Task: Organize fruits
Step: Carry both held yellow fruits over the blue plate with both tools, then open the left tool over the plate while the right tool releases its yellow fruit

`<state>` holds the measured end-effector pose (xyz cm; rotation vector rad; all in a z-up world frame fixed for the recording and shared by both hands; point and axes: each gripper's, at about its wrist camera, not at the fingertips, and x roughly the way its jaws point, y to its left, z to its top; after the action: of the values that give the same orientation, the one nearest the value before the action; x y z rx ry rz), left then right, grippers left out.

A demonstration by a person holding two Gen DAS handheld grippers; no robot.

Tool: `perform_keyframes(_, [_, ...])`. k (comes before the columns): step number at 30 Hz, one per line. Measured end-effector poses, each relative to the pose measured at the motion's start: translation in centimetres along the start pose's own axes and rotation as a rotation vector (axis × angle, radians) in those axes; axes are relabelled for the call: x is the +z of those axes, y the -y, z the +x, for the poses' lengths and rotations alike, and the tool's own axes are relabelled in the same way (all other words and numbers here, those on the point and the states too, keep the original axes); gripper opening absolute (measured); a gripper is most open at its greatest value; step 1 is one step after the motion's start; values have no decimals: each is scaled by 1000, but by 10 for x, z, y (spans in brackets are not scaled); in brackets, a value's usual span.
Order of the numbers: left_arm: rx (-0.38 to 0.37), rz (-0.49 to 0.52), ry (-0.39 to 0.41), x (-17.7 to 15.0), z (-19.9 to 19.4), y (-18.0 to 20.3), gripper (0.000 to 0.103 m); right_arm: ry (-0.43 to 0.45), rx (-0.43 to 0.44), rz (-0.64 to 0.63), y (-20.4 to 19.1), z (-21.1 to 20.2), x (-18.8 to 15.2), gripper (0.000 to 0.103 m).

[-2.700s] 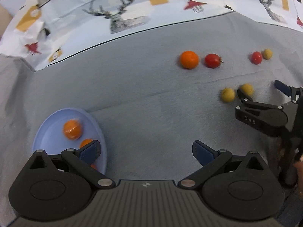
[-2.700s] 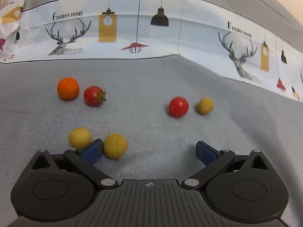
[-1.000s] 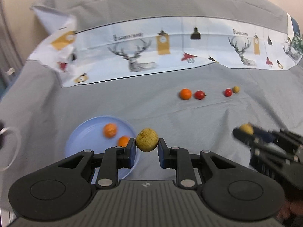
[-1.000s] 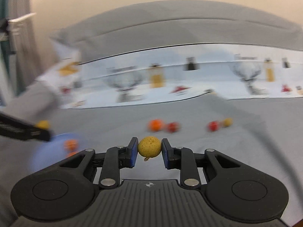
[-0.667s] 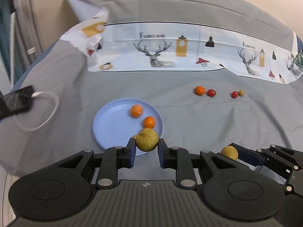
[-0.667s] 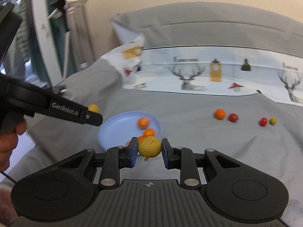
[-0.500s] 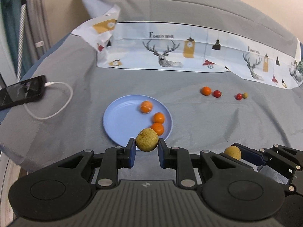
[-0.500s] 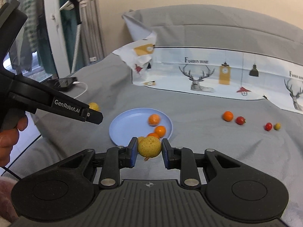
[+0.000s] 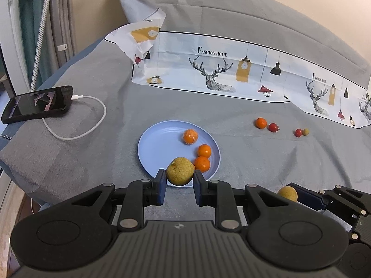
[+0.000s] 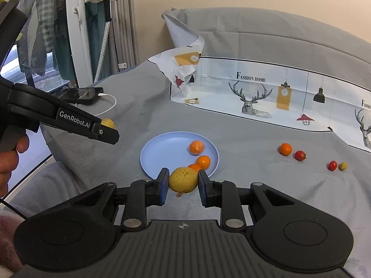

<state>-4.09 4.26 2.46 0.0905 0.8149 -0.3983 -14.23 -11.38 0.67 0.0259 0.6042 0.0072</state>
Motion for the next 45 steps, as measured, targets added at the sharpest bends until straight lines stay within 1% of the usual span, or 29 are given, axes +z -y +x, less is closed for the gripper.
perform_keyframes(11, [9, -21, 1, 6, 8, -7, 27, -10, -11, 9, 1, 10, 2, 28])
perform_keyframes(19, [27, -39, -22, 22, 38, -18, 27, -28, -12, 1, 2, 40, 13, 28])
perform_keyframes(25, [41, -43, -54, 35, 75, -25, 27, -57, -4, -12, 3, 77, 21, 28])
perform_keyframes(33, [56, -32, -117, 48, 134, -28, 27, -106, -1, -15, 13, 140, 30, 28])
perform_keyframes(39, [93, -26, -164, 52, 177, -32, 27, -150, 8, -51, 19, 186, 29, 28])
perform_keyframes(43, [108, -20, -193, 51, 198, -37, 27, -179, 16, -57, 21, 207, 28, 28])
perform_keyframes(44, [106, -13, -197, 51, 201, -37, 28, -183, 19, -61, 22, 212, 28, 28])
perform_keyframes(45, [105, -7, -198, 52, 203, -38, 40, -185, 27, -63, 23, 215, 29, 28])
